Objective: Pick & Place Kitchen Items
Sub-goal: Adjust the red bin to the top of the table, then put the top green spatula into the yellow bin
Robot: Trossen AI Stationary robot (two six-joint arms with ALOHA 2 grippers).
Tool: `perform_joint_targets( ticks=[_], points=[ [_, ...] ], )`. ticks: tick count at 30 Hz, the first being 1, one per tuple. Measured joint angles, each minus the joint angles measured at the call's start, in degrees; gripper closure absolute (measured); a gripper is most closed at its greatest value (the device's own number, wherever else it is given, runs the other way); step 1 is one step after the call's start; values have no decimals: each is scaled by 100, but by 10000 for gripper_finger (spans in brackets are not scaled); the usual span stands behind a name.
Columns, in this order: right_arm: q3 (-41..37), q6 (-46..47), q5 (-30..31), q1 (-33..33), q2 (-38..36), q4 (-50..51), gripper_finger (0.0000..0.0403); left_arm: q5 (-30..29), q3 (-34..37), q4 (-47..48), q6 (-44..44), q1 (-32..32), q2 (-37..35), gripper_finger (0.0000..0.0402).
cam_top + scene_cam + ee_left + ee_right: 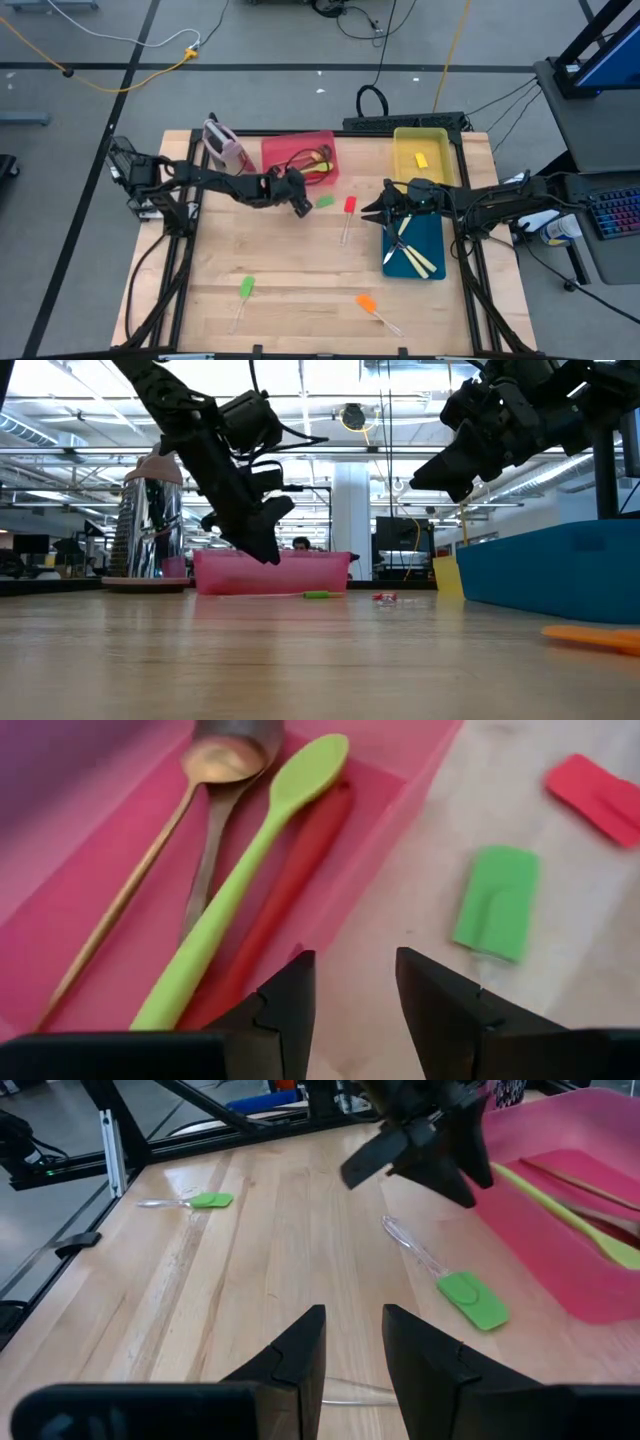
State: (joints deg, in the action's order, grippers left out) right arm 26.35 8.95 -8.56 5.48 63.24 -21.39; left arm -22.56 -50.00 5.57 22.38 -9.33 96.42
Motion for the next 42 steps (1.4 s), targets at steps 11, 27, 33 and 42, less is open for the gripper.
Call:
perform_joint_targets(
  ticks=[11, 27, 33, 42],
  points=[
    [0, 0, 0, 0, 0, -15, 310, 1061, 2, -1194, -237, 175, 135, 257],
    [0, 81, 214, 2, 0, 25, 310, 1058, -13, -2328, -842, 157, 1362, 252],
    [0, 83, 586, 4, 0, 44, 310, 1702, -11, -2380, -839, 83, 1377, 203],
    [0, 83, 579, 4, 0, 42, 310, 1726, -20, -2112, -836, 114, 1366, 178]
  ],
)
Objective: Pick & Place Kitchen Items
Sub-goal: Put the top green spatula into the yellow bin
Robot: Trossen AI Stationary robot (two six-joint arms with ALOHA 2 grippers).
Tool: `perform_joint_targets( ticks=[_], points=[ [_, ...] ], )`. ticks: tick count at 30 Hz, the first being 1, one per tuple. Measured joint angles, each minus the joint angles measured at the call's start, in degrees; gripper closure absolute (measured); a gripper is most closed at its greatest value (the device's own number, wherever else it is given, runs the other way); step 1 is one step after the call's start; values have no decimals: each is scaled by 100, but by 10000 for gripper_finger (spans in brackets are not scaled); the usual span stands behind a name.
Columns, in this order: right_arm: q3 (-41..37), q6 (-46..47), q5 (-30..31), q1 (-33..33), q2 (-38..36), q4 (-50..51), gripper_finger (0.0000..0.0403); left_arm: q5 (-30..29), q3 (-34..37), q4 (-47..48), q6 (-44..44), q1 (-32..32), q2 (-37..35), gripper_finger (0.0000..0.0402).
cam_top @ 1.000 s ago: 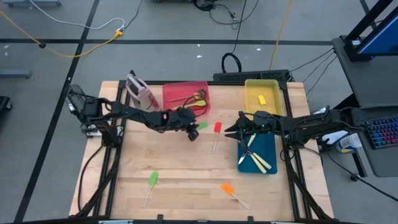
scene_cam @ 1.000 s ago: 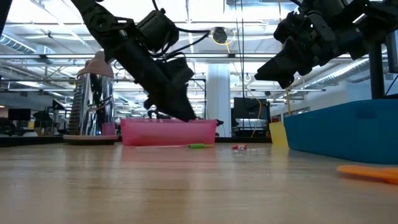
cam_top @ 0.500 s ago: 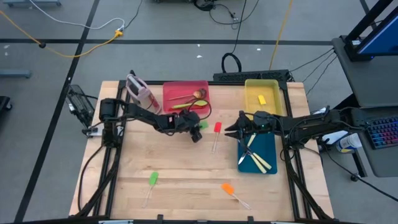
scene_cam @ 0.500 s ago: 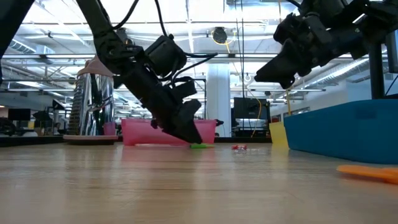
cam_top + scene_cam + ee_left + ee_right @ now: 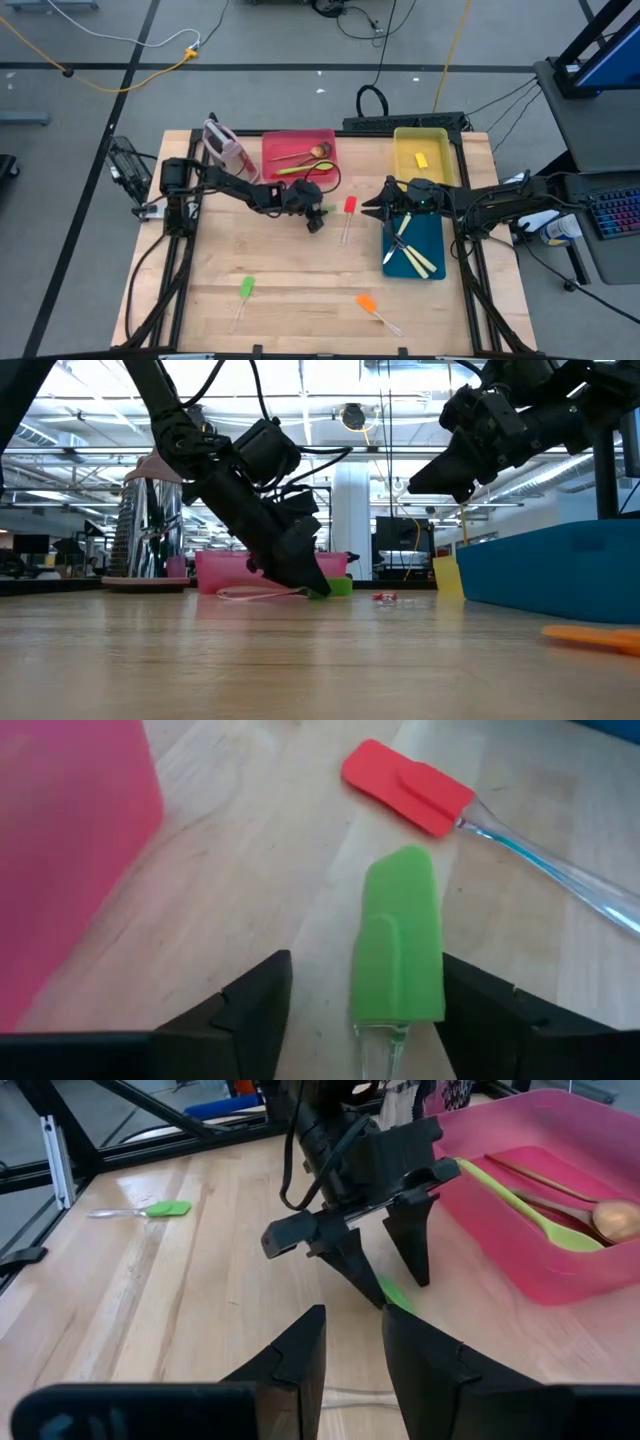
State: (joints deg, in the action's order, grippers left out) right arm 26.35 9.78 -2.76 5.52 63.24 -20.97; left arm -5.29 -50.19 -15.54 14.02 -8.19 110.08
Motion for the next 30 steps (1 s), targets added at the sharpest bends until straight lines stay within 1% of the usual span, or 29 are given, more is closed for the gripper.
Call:
perform_joint_targets(
  ticks=[2, 4, 11, 12, 14, 18, 22, 28, 30],
  points=[
    [0, 1, 0, 0, 0, 0, 310, -150, 0, 17, -29, 18, 0, 203],
    [0, 1, 0, 0, 0, 0, 310, -249, 0, 25, -21, 21, 0, 236],
    [0, 0, 0, 0, 0, 2, 310, -345, 7, -98, 144, -13, 2, 372],
    [0, 0, 0, 0, 0, 2, 310, -350, 9, -155, 153, 5, 2, 383],
    [0, -9, 0, 0, 0, 2, 310, -320, 15, -400, 164, 56, 22, 385],
    [0, -14, 0, 0, 0, 3, 310, -311, 15, -985, 206, 226, -92, 374],
    [0, -16, 0, 0, 0, 0, 310, -313, 0, -1291, 84, 443, -395, 388],
    [0, -25, 0, 0, 2, -60, 310, -311, -81, -1650, -84, 715, -957, 377],
    [0, -133, -1, 0, 2, -165, 310, -197, -82, -1954, -95, 767, -1032, 379]
  ],
)
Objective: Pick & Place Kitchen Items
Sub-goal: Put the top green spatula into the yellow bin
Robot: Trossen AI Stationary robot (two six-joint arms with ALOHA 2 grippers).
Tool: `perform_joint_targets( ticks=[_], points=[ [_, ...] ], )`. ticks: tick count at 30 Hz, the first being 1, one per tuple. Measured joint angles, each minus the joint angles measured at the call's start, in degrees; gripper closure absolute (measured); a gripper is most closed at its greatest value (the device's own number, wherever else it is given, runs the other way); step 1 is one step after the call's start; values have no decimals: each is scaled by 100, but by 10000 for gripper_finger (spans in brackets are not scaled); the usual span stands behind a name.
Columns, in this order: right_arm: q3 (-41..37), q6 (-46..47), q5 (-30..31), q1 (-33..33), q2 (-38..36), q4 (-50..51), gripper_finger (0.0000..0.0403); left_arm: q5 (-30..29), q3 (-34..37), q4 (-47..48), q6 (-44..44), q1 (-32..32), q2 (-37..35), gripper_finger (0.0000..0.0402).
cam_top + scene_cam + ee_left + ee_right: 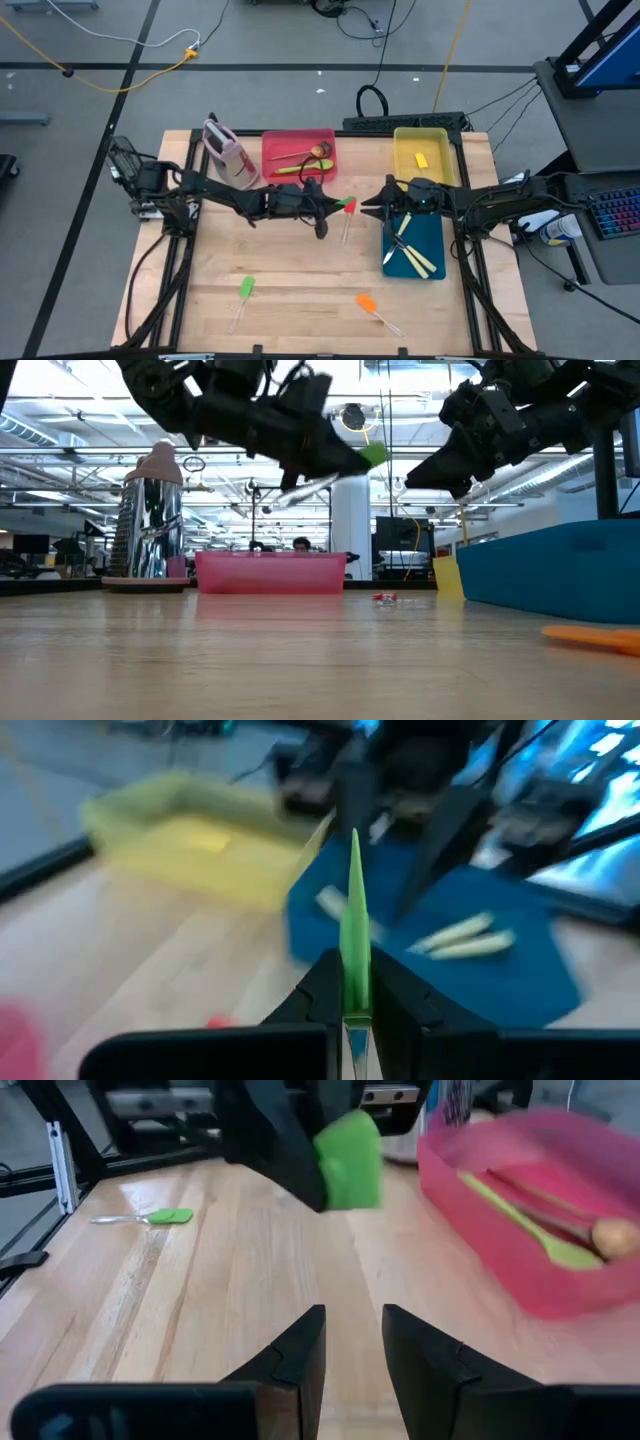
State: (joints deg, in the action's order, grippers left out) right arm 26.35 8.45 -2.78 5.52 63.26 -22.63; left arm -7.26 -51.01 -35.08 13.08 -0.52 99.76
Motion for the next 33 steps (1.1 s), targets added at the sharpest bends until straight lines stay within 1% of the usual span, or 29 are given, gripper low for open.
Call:
perform_joint_targets(
  ticks=[3, 8, 11, 14, 18, 24, 27, 33],
  points=[
    [0, -138, -26, 0, 21, -352, 310, 236, 3, -183, -64, 35, -93, 388],
    [0, -357, -63, -2, 183, -949, 310, 253, 3, -355, -93, 60, -91, 388],
    [0, -484, -497, 0, 390, -1336, 310, 250, 3, -404, -100, 55, -93, 385],
    [-2, -507, -964, -3, 632, -1934, 310, 250, 3, -391, -173, 55, -93, 383],
    [-2, -476, -927, -2, 865, -2430, 310, 276, 3, -398, -296, 70, -93, 388],
    [-2, -463, -951, -2, 1057, -2618, 310, 222, 3, -403, -428, 108, -93, 384],
    [-2, -446, -943, 0, 1073, -2471, 310, 96, 3, -407, -427, 104, -93, 386],
    [-2, -287, -922, 6, 1072, -2361, 310, 80, 3, -450, -524, 135, -93, 387]
  ],
)
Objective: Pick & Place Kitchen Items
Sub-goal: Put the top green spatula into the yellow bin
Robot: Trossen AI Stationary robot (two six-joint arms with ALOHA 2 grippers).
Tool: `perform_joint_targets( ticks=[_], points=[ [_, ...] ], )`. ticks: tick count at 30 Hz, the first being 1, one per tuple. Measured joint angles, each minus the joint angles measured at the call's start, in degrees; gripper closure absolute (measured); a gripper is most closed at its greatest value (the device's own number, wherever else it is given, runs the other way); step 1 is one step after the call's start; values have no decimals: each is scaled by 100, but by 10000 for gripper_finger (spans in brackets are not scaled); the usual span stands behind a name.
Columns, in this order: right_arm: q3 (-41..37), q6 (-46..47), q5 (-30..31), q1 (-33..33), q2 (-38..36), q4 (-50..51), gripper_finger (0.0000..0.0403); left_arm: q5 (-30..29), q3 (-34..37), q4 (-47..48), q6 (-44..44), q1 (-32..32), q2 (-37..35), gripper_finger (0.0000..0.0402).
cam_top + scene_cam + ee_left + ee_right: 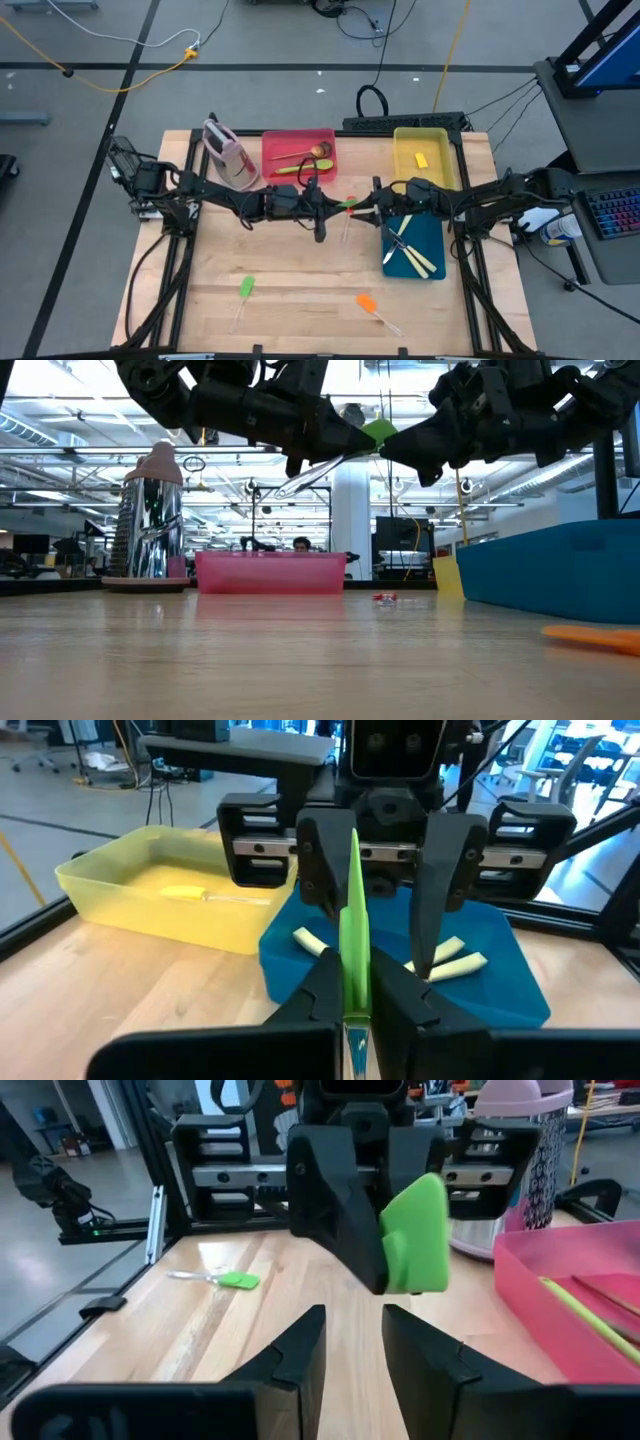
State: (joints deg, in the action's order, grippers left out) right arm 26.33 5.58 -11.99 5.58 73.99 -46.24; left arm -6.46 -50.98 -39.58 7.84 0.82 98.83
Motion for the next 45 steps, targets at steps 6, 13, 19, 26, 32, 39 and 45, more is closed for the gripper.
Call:
perform_joint_targets(
  ticks=[6, 13, 19, 26, 32, 39, 45],
  points=[
    [0, -45, 14, 5, -1, -80, 310, 30, 0, -3, -221, 127, 0, 386],
    [0, -45, -10, -8, -1, -438, 310, -102, 0, 107, -159, 159, 0, 380],
    [0, -31, 14, -35, -1, -454, 312, -103, 0, 132, -175, 159, 0, 388],
    [0, -27, 31, -32, -1, -455, 386, -96, 0, 130, -173, 159, 0, 376],
    [0, 151, 154, -35, -3, -447, 395, -114, 0, 133, -166, 154, 0, 378],
    [0, 278, 143, -35, -6, -394, 398, -122, 0, 125, -163, 150, 0, 343],
    [0, 285, 141, -32, -9, -249, 399, -161, 0, 113, -52, 150, 0, 319]
  ],
)
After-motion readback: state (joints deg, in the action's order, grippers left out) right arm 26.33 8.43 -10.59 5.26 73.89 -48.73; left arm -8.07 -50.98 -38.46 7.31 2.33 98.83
